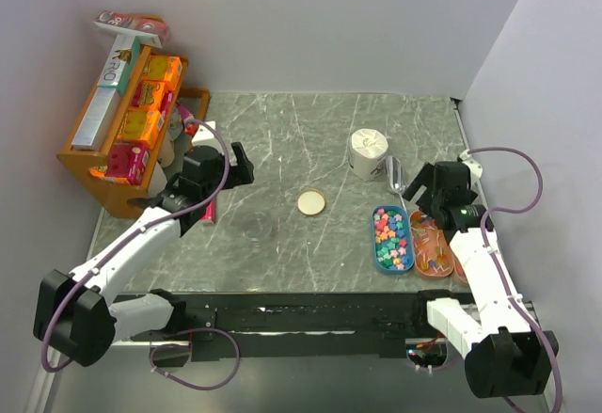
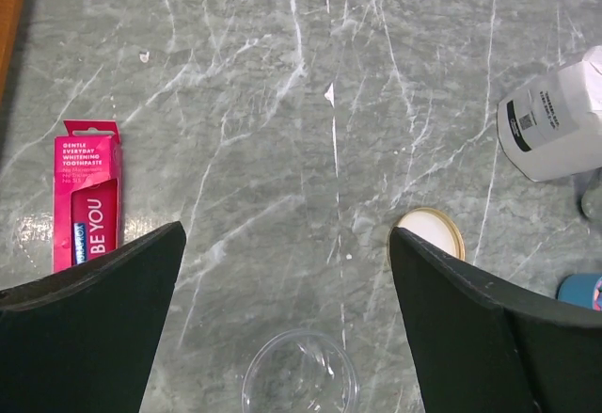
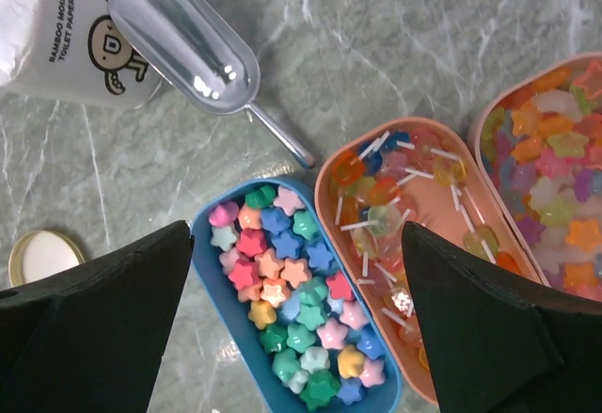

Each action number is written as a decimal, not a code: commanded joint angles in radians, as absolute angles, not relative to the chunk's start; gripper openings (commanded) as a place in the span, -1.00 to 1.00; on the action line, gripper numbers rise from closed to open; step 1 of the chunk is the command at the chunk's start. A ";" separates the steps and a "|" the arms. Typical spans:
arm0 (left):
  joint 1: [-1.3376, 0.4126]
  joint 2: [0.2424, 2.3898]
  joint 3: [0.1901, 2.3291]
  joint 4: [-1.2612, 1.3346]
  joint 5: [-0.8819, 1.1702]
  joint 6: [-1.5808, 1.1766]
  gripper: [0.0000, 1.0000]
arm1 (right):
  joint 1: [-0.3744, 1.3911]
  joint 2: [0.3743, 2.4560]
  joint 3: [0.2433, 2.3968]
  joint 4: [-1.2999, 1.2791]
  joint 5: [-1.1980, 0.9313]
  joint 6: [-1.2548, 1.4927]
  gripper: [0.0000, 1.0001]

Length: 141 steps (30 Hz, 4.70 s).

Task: Pack the candies
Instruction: Move the storage box to the center of the board.

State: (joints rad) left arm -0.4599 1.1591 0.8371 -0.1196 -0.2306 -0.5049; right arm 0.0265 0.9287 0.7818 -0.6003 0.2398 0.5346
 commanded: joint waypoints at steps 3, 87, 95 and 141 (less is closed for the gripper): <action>-0.462 1.115 0.813 -0.058 -0.196 -0.480 0.93 | 0.031 0.905 0.813 -0.673 0.215 0.555 0.99; -0.479 1.236 0.960 -0.144 0.061 -0.463 0.93 | -0.443 1.230 0.647 -0.641 -0.067 0.531 -0.22; -0.479 1.192 0.910 -0.124 0.046 -0.479 0.93 | -0.341 1.267 0.667 -0.635 -0.057 0.549 -0.53; -0.479 1.166 0.873 -0.164 0.011 -0.474 0.93 | 0.354 1.755 1.101 -0.495 -0.067 0.459 -1.00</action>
State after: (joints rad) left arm -0.4751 1.1927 0.8585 -0.1635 0.0303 -0.4751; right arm 0.3149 1.6733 1.0351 -0.5793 -0.0051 0.4198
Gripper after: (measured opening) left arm 0.966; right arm 0.150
